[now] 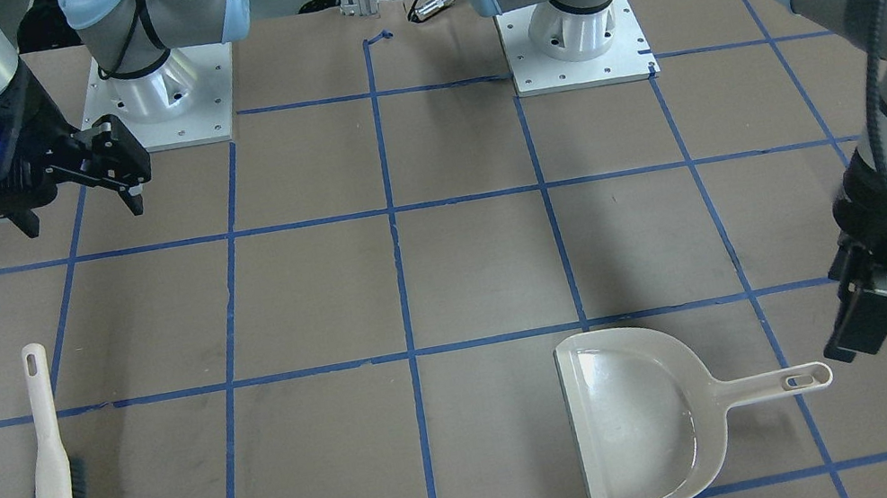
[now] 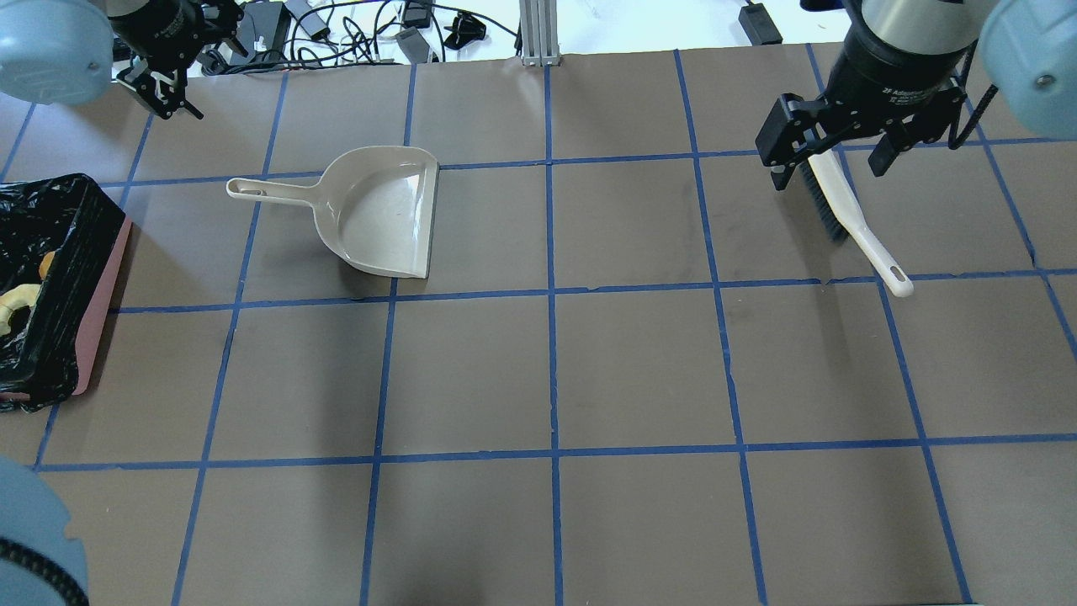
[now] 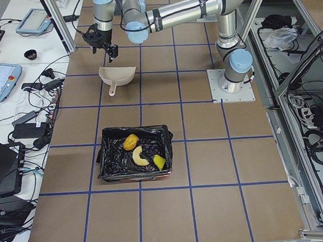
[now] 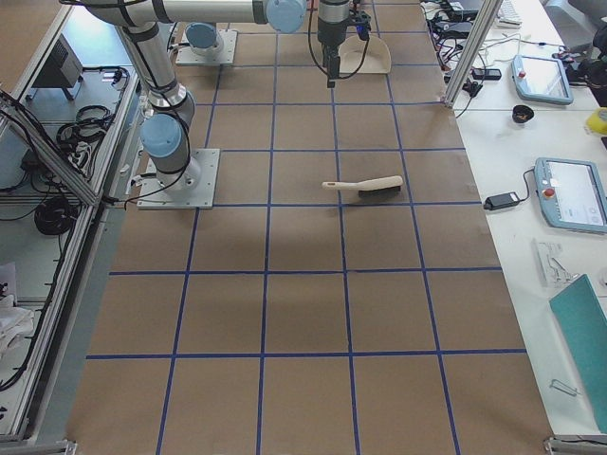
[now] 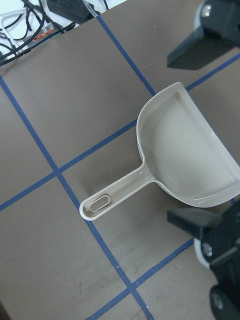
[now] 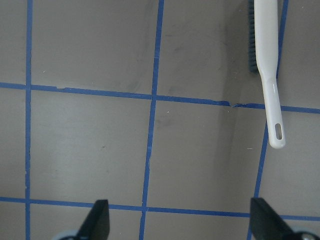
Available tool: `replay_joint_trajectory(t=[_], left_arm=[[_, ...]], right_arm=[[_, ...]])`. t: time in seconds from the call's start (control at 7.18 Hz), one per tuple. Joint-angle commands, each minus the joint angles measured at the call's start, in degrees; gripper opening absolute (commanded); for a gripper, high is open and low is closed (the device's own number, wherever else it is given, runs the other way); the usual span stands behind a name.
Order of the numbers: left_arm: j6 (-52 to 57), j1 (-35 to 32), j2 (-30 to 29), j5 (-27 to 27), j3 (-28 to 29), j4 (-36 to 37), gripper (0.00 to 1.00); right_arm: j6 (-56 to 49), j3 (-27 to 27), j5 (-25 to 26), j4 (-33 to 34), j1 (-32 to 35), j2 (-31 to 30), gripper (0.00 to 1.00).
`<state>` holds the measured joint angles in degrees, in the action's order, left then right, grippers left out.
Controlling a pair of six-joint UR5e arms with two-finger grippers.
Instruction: Sweep and dump trash into bin
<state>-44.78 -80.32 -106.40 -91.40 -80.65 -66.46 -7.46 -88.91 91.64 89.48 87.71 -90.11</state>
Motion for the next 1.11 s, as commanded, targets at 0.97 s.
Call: replay_joint_trajectory(t=[0.97], left_arm=[[39.6, -10.0, 15.7, -1.2, -10.0, -13.6, 0.99]], right_arm=[[0.5, 0.0, -0.1, 0.6, 0.0, 0.1, 1.00]])
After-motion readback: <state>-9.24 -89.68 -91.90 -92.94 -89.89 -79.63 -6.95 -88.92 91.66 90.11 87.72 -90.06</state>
